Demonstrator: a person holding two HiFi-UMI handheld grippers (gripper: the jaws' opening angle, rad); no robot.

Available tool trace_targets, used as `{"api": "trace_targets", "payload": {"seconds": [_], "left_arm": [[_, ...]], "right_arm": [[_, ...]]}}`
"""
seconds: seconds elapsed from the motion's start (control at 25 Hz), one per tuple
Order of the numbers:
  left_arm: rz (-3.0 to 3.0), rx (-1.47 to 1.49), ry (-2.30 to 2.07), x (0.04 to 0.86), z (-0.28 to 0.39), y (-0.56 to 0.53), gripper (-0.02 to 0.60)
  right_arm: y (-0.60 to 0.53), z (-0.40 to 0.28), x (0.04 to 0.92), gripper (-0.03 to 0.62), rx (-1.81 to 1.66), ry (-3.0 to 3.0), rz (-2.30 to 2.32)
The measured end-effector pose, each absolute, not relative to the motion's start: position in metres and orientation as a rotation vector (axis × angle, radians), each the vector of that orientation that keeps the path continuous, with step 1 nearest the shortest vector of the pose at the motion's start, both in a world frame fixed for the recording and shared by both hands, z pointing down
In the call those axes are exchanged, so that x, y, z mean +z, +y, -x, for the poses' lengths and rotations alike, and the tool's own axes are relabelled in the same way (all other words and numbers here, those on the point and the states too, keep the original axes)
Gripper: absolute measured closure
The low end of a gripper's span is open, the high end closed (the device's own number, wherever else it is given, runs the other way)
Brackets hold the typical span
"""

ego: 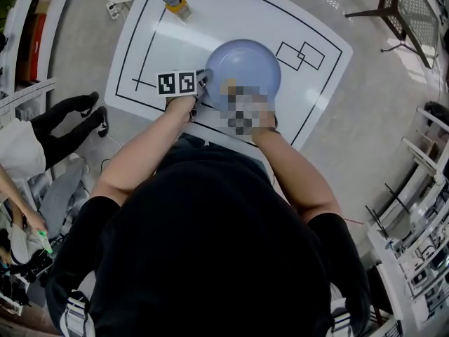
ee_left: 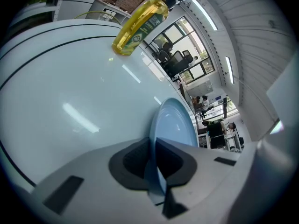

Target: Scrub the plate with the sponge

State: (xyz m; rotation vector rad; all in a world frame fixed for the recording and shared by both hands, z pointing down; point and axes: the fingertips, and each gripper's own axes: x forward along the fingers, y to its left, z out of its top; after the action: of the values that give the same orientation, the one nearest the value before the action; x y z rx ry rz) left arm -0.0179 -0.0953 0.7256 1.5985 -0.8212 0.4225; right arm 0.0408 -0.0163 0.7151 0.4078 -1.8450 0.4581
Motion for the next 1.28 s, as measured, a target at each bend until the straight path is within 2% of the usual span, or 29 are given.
{"api": "trace_targets", "payload": {"seconds": [0.48, 0.96, 1.28], "left_arm": [[-1.639, 0.465, -0.791, 0.726, 0.017, -0.096, 0.555], [-1.648, 0.488, -0.763, 0.727, 0.015, -0.096, 0.555], [-1.630, 0.460, -0.755, 0.729, 0.016, -0.097, 0.555]], "right_arm": [[-0.019, -0.035, 0.721, 0.566, 0.477, -1.845, -0.379], [-0.076, -0.022, 0.721, 0.566, 0.461, -1.868, -0.406], [-0.112, -0.042, 0.723, 0.566, 0.485, -1.850, -0.495]]}}
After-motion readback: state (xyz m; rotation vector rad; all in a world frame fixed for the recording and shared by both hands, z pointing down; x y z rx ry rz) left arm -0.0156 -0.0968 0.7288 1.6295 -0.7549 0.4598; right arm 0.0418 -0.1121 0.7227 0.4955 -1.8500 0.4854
